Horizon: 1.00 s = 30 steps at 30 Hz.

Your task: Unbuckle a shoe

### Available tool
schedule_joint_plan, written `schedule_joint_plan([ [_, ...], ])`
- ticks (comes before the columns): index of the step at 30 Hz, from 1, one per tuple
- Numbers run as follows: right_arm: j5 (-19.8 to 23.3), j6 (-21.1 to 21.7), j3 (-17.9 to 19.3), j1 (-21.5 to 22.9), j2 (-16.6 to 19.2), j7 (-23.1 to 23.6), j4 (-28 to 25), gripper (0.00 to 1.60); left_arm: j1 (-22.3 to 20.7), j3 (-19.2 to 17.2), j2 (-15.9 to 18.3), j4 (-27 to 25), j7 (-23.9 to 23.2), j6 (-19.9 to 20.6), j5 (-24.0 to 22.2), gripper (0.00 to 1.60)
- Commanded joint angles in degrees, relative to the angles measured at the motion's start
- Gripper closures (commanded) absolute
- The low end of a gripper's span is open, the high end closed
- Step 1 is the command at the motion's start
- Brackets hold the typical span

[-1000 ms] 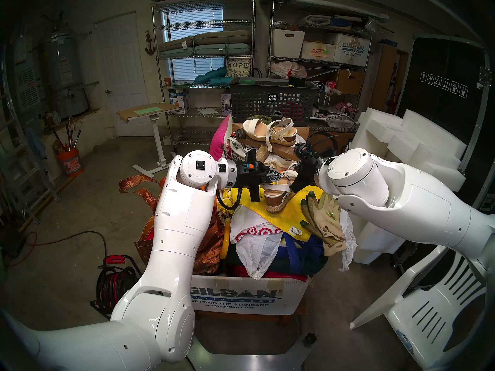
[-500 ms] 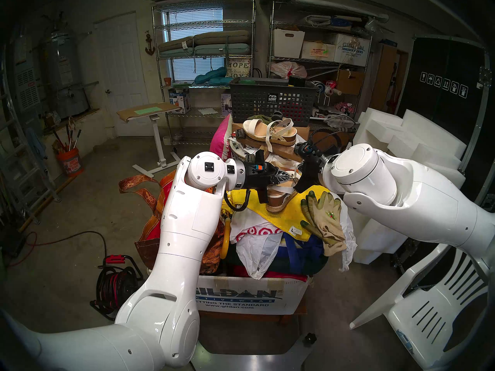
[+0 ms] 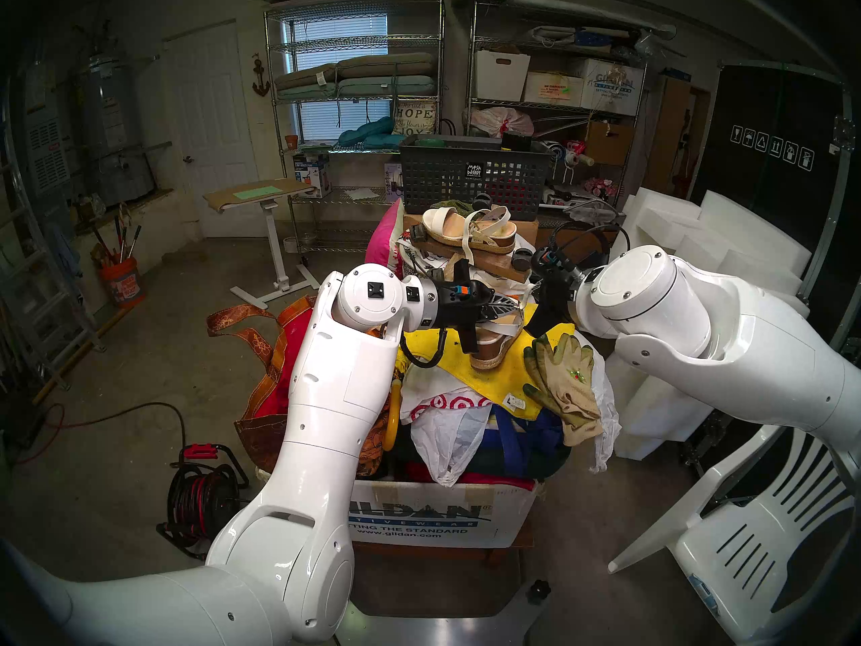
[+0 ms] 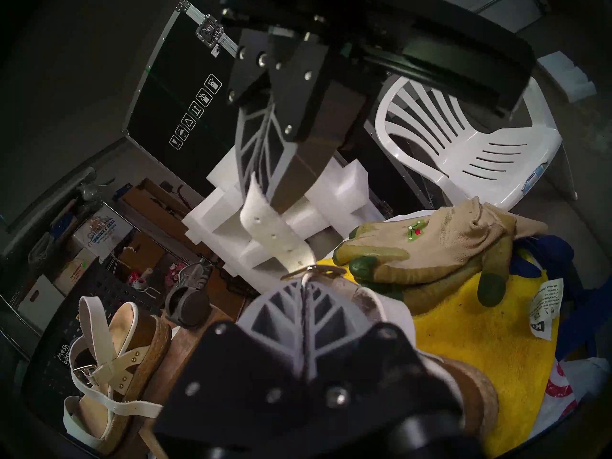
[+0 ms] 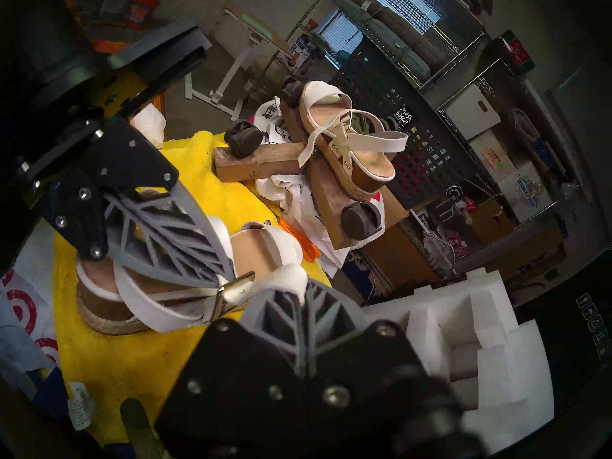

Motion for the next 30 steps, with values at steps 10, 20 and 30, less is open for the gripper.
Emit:
schedule_joint_plan([
  [10, -2.2, -2.4, 2.1, 1.7, -1.5, -2.5, -0.2, 1.60, -0.5, 0.4, -0.4, -1.1, 0.4, -0.4, -0.7, 1.60],
  [20, 0.9, -3.0, 2.5, -0.1, 0.6, -0.9, -0.7, 1.60, -2.5, -0.6, 0.1, -0.4, 2.2, -1.0, 0.0, 1.60],
  [30, 3.0, -4.3, 2.5, -1.2, 2.7, -0.1, -1.3, 1.50, -3.0, -1.0, 0.3, 0.3, 2.5, -1.8, 0.5, 1.60],
])
